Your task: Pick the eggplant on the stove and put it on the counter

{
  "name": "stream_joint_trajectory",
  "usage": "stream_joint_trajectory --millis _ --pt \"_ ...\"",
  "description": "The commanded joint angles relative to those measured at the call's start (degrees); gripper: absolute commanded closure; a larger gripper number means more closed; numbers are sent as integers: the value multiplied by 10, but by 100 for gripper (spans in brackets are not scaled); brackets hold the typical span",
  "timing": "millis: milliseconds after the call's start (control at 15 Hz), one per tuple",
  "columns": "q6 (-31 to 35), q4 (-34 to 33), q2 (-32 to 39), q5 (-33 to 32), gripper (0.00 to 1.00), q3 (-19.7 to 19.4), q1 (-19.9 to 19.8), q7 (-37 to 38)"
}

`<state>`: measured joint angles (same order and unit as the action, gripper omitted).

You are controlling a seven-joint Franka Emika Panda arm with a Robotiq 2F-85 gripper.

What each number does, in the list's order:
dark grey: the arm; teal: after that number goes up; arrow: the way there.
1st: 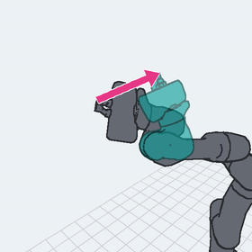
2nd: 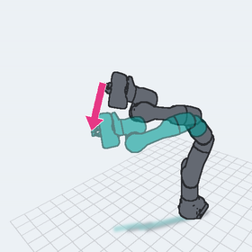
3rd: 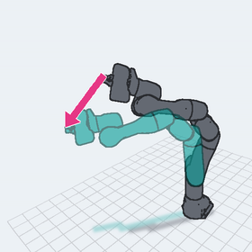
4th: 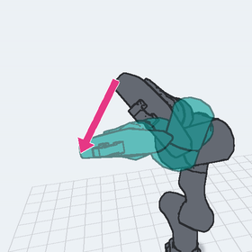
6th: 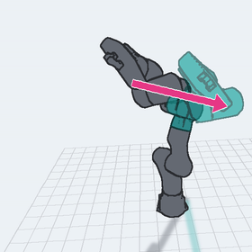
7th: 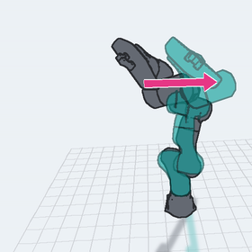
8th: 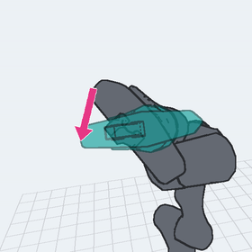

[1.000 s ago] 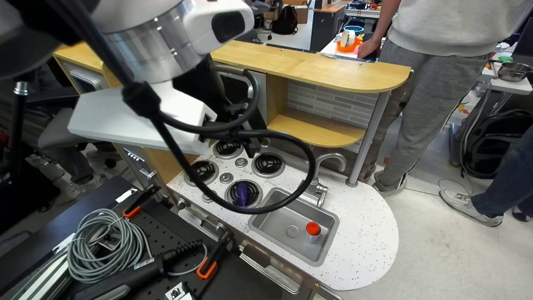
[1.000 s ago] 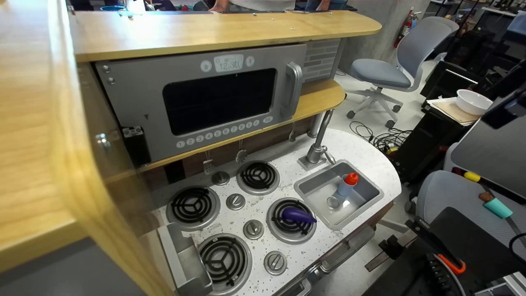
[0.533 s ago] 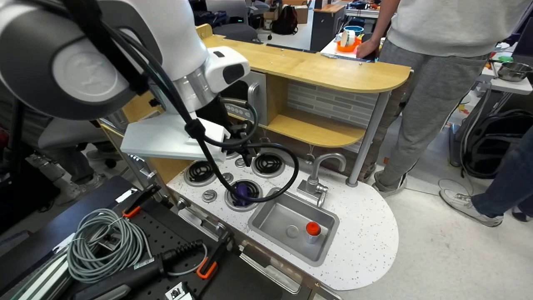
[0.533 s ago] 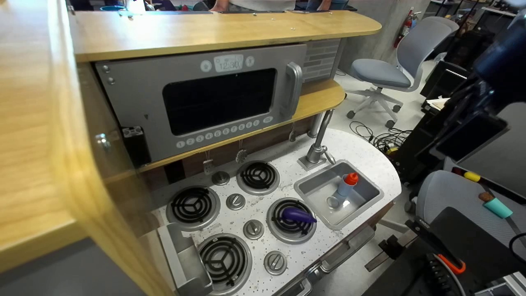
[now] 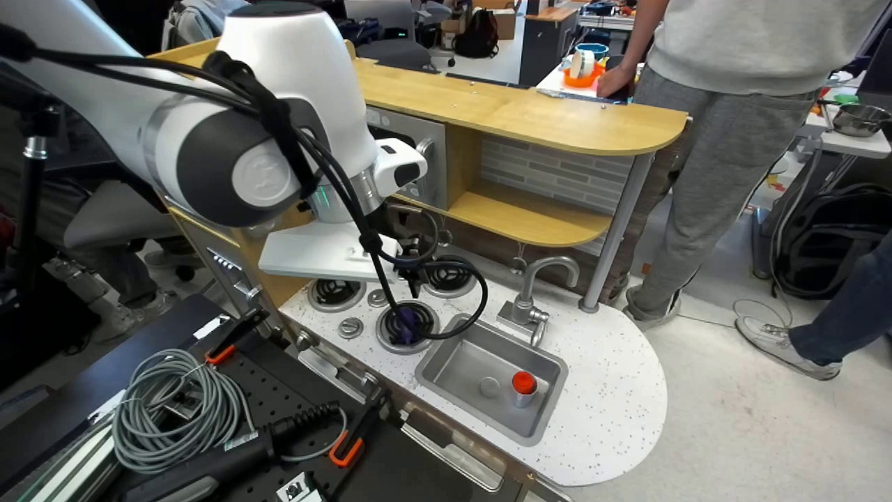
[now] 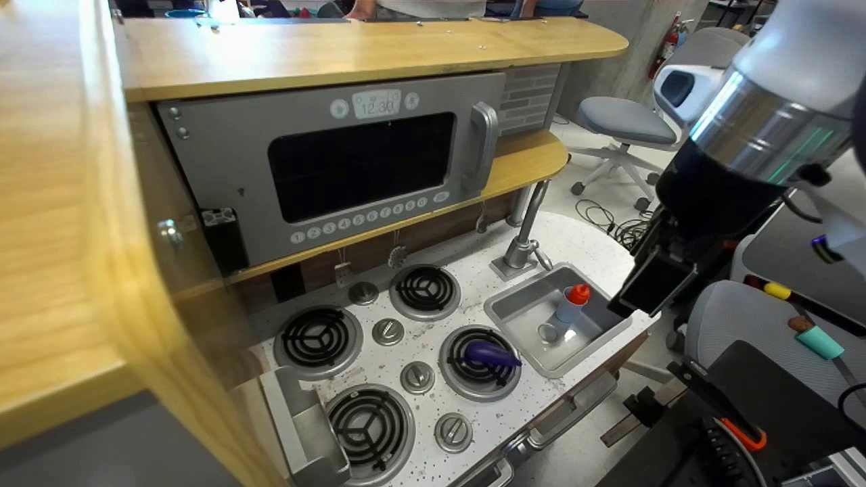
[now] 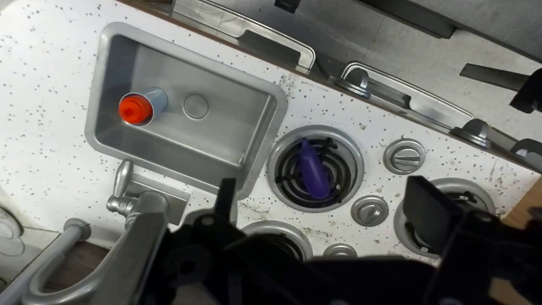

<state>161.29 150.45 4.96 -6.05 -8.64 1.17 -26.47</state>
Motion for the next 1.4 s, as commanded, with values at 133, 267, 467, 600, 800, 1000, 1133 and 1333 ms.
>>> stream_joint_trajectory --millis 133,267,467,600,800,1000,1133,1333 --pt "11 -70 108 -31 0 30 -25 45" --pt "11 -89 139 -42 0 30 -25 62" --pt "10 -117 184 -49 0 32 -21 80" --pt "6 -134 210 -53 0 33 -19 91" --pt "1 -158 245 -52 0 39 -15 101" --pt "-3 -182 278 -51 0 44 -9 116" --pt "-8 -201 301 -46 0 49 -7 127" --pt "-14 -230 331 -42 0 53 -3 144"
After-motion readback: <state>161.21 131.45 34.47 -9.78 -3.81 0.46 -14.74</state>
